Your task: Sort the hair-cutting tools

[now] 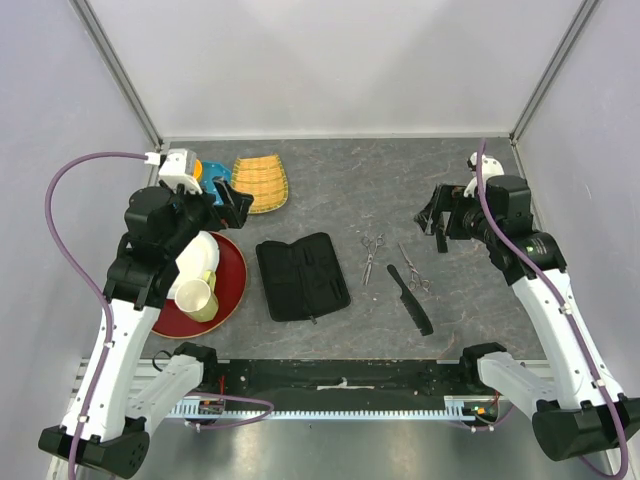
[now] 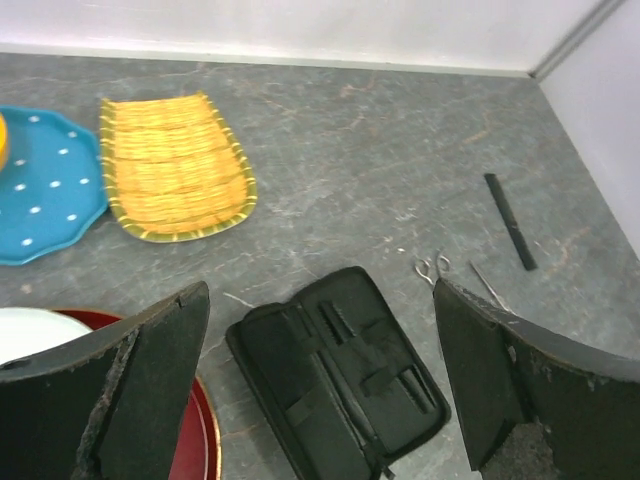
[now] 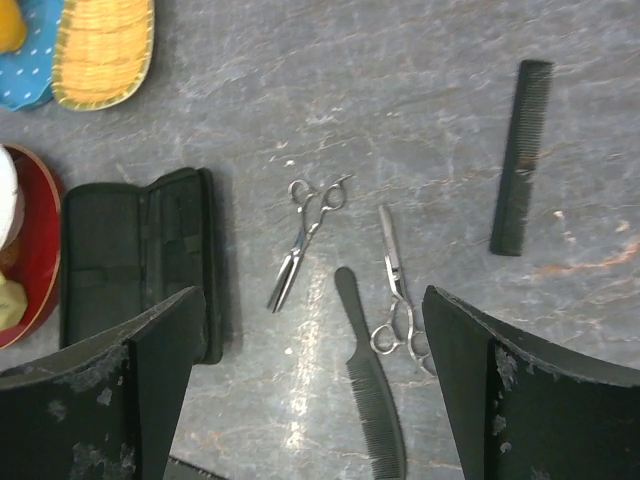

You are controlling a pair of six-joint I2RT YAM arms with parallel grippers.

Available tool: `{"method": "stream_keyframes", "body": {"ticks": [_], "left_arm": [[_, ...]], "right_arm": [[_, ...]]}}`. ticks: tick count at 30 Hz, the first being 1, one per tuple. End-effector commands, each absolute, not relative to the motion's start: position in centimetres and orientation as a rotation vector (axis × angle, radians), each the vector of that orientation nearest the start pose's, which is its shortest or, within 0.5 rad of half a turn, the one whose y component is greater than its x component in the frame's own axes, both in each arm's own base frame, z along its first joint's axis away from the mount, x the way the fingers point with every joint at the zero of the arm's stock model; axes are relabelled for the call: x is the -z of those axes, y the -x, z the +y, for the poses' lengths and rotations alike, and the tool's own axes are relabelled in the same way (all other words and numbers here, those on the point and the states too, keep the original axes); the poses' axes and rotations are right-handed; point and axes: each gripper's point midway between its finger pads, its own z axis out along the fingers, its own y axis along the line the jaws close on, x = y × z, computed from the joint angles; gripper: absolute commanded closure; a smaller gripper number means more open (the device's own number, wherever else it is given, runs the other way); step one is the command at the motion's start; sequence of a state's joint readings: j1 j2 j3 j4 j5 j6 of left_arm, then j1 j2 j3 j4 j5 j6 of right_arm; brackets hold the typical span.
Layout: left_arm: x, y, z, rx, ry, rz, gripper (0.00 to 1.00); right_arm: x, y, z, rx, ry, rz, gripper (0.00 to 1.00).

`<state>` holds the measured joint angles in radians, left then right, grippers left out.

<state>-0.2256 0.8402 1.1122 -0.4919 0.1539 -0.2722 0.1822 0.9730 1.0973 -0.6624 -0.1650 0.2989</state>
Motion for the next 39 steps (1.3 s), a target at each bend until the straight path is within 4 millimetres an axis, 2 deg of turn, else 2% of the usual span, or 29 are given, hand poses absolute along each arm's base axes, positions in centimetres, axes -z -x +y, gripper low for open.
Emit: {"method": "stream_keyframes", "body": {"ticks": [1, 4, 6, 10, 12, 16, 17, 19, 20, 21, 23, 24, 28, 29, 31, 33, 39], "left_arm": [[-34.8, -28.4, -7.8, 0.387, 0.069, 1.759, 0.00], [-35.3, -28.3, -7.7, 0.394, 0.073, 1.729, 0.00], [-35.2, -28.5, -7.0, 0.383, 0.151, 1.725, 0.00], [-33.0, -29.2, -4.1, 0.284, 0.399, 1.736, 0.00], [-31.8, -29.4, -4.3, 0.276, 0.393, 1.773, 0.00], [-30.0, -29.6, -5.9, 0.335, 0.320, 1.832, 0.00], [-28.5, -29.5, -6.0, 0.334, 0.316, 1.860, 0.00], [-27.9, -29.6, -6.0, 0.353, 0.348, 1.843, 0.00], [-26.8, -29.5, -6.0, 0.354, 0.358, 1.857, 0.00], [-26.7, -29.5, -6.1, 0.359, 0.356, 1.853, 0.00], [-26.9, -29.3, -6.5, 0.365, 0.294, 1.850, 0.00], [-27.1, -29.3, -6.7, 0.371, 0.270, 1.847, 0.00], [-27.2, -29.1, -7.5, 0.402, 0.196, 1.841, 0.00], [-26.9, -29.0, -7.5, 0.402, 0.196, 1.841, 0.00], [-26.9, -29.1, -7.5, 0.403, 0.198, 1.830, 0.00], [-26.8, -29.0, -7.4, 0.401, 0.202, 1.831, 0.00], [-26.4, -29.1, -6.8, 0.362, 0.225, 1.845, 0.00]], "right_arm": [[-26.8, -27.5, 11.9, -0.644, 0.020, 2.125, 0.02], [-26.7, -27.5, 12.2, -0.667, 0.009, 2.110, 0.02], [-26.6, -27.6, 12.2, -0.664, 0.009, 2.113, 0.02], [-24.7, -27.9, 12.4, -0.672, 0.008, 2.184, 0.02], [-23.4, -27.7, 12.8, -0.689, 0.031, 2.219, 0.02], [-21.2, -27.5, 13.2, -0.660, 0.060, 2.254, 0.02], [-20.2, -27.3, 13.2, -0.646, 0.055, 2.271, 0.02], [-19.3, -27.4, 13.2, -0.616, 0.049, 2.291, 0.02], [-18.4, -27.2, 13.2, -0.599, 0.045, 2.314, 0.02], [-17.7, -27.4, 12.9, -0.558, 0.023, 2.325, 0.02], [-15.7, -26.9, 13.6, -0.528, 0.036, 2.374, 0.02], [-15.2, -27.1, 13.9, -0.521, 0.039, 2.373, 0.06], [-11.2, -26.9, 15.0, -0.433, 0.089, 2.453, 0.21], [-10.4, -26.8, 15.0, -0.410, 0.107, 2.471, 0.27], [-9.0, -26.6, 15.5, -0.376, 0.154, 2.508, 0.33], [-8.4, -26.7, 15.5, -0.346, 0.176, 2.516, 0.38], [-6.8, -27.7, 13.4, -0.167, 0.094, 2.537, 0.46]]}}
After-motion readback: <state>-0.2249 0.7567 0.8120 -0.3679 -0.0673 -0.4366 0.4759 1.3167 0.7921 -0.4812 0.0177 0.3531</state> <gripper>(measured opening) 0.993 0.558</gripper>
